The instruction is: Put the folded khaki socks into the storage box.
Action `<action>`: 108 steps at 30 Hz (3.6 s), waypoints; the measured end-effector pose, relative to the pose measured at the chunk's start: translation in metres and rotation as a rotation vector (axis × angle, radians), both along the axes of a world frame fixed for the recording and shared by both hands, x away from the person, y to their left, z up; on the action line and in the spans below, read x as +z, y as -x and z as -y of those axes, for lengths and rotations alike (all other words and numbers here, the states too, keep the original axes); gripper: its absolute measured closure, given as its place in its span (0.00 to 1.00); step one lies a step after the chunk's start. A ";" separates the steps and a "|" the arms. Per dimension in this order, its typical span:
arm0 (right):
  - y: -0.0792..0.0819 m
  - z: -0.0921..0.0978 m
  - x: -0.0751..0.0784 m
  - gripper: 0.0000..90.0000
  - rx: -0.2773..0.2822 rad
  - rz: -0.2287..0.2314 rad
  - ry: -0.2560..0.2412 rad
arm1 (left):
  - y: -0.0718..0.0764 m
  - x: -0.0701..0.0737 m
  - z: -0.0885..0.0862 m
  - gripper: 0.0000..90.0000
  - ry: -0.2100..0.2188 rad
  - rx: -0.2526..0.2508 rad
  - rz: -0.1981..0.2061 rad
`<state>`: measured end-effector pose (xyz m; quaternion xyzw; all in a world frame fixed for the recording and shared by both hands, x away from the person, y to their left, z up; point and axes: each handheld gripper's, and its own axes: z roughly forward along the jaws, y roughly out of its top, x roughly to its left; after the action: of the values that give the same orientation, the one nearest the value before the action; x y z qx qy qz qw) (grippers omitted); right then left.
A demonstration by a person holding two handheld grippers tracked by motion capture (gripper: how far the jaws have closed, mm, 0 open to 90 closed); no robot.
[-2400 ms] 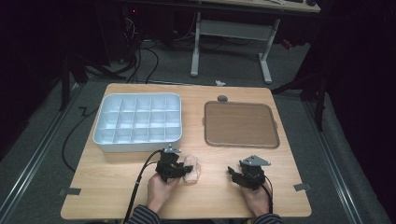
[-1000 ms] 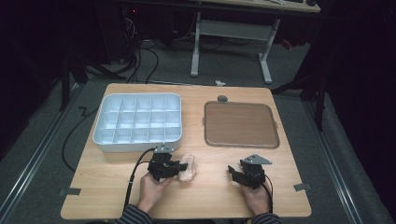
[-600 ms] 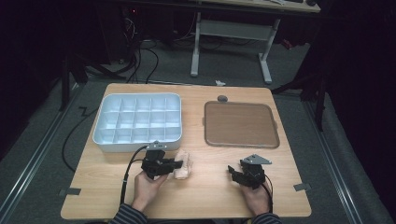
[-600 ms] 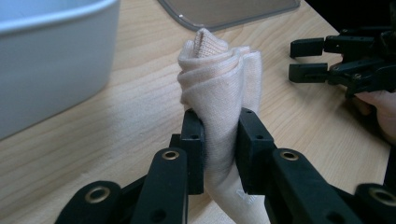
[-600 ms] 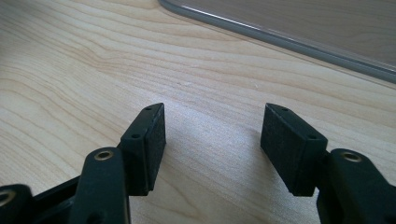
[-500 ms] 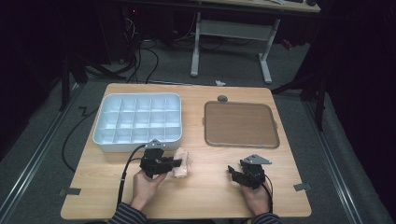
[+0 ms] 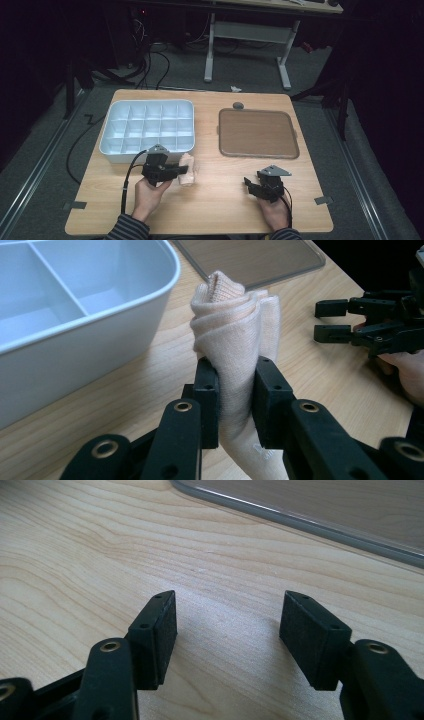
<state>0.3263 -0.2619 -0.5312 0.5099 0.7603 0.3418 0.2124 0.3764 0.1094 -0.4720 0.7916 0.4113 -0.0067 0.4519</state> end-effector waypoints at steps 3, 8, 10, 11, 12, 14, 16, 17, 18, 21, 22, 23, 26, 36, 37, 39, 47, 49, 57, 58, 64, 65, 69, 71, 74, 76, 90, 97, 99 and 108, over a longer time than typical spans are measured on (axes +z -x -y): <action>0.000 0.000 0.000 0.44 -0.001 -0.002 -0.004 | 0.001 0.003 -0.004 0.84 -0.003 0.007 0.006; 0.000 0.000 0.000 0.44 0.001 0.000 0.001 | -0.001 0.009 -0.007 0.84 -0.015 0.009 0.019; 0.000 0.000 0.000 0.44 0.000 -0.001 0.000 | -0.002 0.011 -0.009 0.84 -0.010 0.011 0.018; 0.000 0.000 0.000 0.44 0.000 -0.001 0.000 | -0.003 0.011 -0.010 0.84 -0.005 0.010 0.015; 0.000 0.000 0.000 0.44 0.000 -0.001 0.000 | -0.004 0.011 -0.011 0.84 -0.004 0.013 0.011; 0.000 0.000 0.000 0.44 0.000 0.000 0.001 | -0.004 0.013 -0.011 0.84 -0.017 0.013 0.018; 0.000 0.000 0.000 0.44 0.000 0.000 0.001 | -0.005 0.015 -0.012 0.84 -0.016 0.012 0.027; 0.000 -0.001 0.000 0.44 -0.001 -0.001 0.002 | -0.006 0.016 -0.013 0.84 -0.013 0.015 0.027; 0.000 -0.001 0.000 0.44 -0.002 0.000 0.002 | -0.008 0.017 -0.014 0.84 -0.018 0.013 0.029; 0.000 -0.001 0.000 0.44 -0.001 -0.001 0.002 | -0.011 0.020 -0.016 0.84 -0.020 0.019 0.031; 0.000 -0.001 0.000 0.44 -0.001 -0.001 0.002 | -0.012 0.021 -0.016 0.84 -0.023 0.018 0.033; 0.000 -0.001 0.000 0.44 -0.002 -0.001 0.002 | -0.013 0.022 -0.017 0.84 -0.022 0.022 0.033; 0.000 -0.001 0.000 0.44 -0.002 0.000 0.003 | -0.015 0.024 -0.018 0.84 -0.028 0.026 0.039; 0.000 -0.001 0.000 0.43 0.002 -0.002 0.004 | -0.017 0.032 -0.027 0.84 -0.044 0.051 0.052; 0.000 -0.001 0.000 0.43 0.003 -0.003 0.005 | -0.018 0.033 -0.028 0.84 -0.038 0.054 0.051; 0.000 -0.002 0.000 0.42 0.004 -0.002 0.006 | -0.019 0.036 -0.031 0.84 -0.029 0.059 0.051; 0.001 -0.003 0.000 0.42 0.006 0.001 0.027 | -0.023 0.049 -0.038 0.84 -0.032 0.075 0.071; 0.001 -0.003 0.000 0.42 0.007 0.002 0.028 | -0.024 0.051 -0.039 0.84 -0.039 0.078 0.074; 0.001 -0.004 0.000 0.41 0.008 0.005 0.034 | -0.030 0.052 -0.048 0.84 -0.026 0.100 0.060; 0.001 -0.004 0.000 0.41 0.008 0.005 0.035 | -0.030 0.053 -0.049 0.84 -0.032 0.103 0.060; 0.001 -0.005 0.000 0.40 0.014 0.005 0.042 | -0.034 0.060 -0.052 0.84 -0.049 0.108 0.072; 0.001 -0.005 0.000 0.39 0.016 0.004 0.044 | -0.035 0.061 -0.053 0.84 -0.047 0.108 0.072; 0.001 -0.006 0.000 0.39 0.014 0.002 0.043 | -0.039 0.061 -0.056 0.84 -0.052 0.116 0.065; 0.001 -0.005 0.000 0.39 0.015 0.003 0.044 | -0.041 0.063 -0.057 0.84 -0.054 0.120 0.066; 0.001 -0.006 0.000 0.39 0.015 0.003 0.044 | -0.043 0.065 -0.059 0.84 -0.076 0.129 0.075; 0.001 -0.006 0.000 0.39 0.015 0.003 0.044 | -0.043 0.067 -0.060 0.84 -0.080 0.125 0.084; 0.001 -0.006 0.000 0.39 0.015 0.003 0.045 | -0.054 0.062 -0.070 0.84 -0.096 0.150 0.064; 0.001 -0.006 0.000 0.39 0.016 0.004 0.046 | -0.060 0.060 -0.077 0.84 -0.092 0.161 0.050; 0.001 -0.006 0.000 0.39 0.016 0.004 0.046 | -0.062 0.059 -0.078 0.84 -0.093 0.162 0.047; 0.001 -0.006 0.000 0.39 0.016 0.004 0.046 | -0.070 0.052 -0.084 0.84 -0.098 0.176 0.028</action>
<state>0.3252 -0.2562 -0.5315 0.4981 0.7717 0.3267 0.2228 0.4465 0.1937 -0.4197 0.7734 0.4729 0.0642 0.4172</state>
